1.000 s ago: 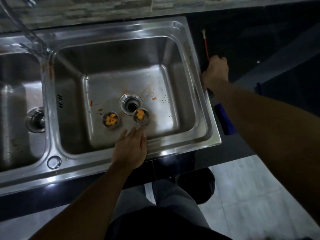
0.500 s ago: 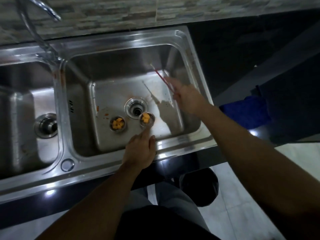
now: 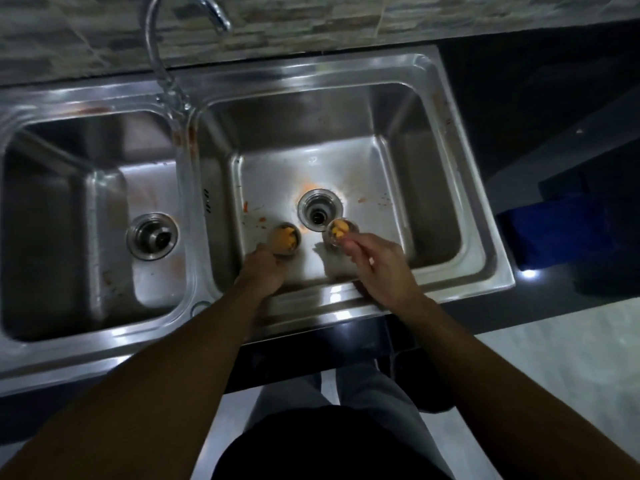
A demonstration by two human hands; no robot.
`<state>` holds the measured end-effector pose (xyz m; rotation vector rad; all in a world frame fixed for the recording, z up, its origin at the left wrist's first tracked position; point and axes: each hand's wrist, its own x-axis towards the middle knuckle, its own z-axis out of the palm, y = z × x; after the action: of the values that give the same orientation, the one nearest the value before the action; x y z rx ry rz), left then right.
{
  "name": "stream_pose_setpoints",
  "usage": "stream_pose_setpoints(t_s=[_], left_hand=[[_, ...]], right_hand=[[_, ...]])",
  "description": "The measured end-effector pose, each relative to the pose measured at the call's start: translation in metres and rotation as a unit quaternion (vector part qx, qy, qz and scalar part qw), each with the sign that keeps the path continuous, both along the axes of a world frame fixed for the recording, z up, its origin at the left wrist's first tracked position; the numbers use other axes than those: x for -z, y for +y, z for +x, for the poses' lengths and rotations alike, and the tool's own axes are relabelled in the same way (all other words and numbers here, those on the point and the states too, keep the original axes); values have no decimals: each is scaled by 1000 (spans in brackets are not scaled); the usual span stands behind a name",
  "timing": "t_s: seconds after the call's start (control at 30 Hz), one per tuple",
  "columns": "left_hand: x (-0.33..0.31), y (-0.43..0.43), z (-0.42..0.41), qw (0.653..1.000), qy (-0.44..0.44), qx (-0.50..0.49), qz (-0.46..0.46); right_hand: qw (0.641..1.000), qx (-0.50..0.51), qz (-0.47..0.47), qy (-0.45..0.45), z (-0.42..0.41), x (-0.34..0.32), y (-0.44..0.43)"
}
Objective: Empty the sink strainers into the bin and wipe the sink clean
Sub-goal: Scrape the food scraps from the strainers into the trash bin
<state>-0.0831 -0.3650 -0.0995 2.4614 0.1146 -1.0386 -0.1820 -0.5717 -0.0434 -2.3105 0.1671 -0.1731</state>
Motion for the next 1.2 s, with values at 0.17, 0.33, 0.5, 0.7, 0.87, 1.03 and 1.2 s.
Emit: stream_pose_setpoints(t_s=[0.17, 0.33, 0.5, 0.7, 0.87, 1.03, 1.2], left_hand=[[32, 3, 23, 998, -13, -55, -41], [65, 6, 37, 995, -33, -3, -97], [85, 4, 42, 990, -48, 57, -121], [85, -6, 42, 984, -100, 98, -108], [67, -9, 33, 980, -118, 107, -119], [36, -12, 18, 972, -148, 94, -154], [-9, -25, -11, 955, -206, 77, -197]], right_hand=[[999, -12, -43, -22, -9, 20, 6], [998, -11, -59, -9, -5, 30, 2], [997, -12, -74, -34, -10, 35, 1], [995, 7, -97, -37, -13, 33, 2], [995, 7, -98, -19, -15, 32, 1], [993, 39, -93, -69, -15, 31, 2], [991, 118, -19, -63, -19, 18, -1]])
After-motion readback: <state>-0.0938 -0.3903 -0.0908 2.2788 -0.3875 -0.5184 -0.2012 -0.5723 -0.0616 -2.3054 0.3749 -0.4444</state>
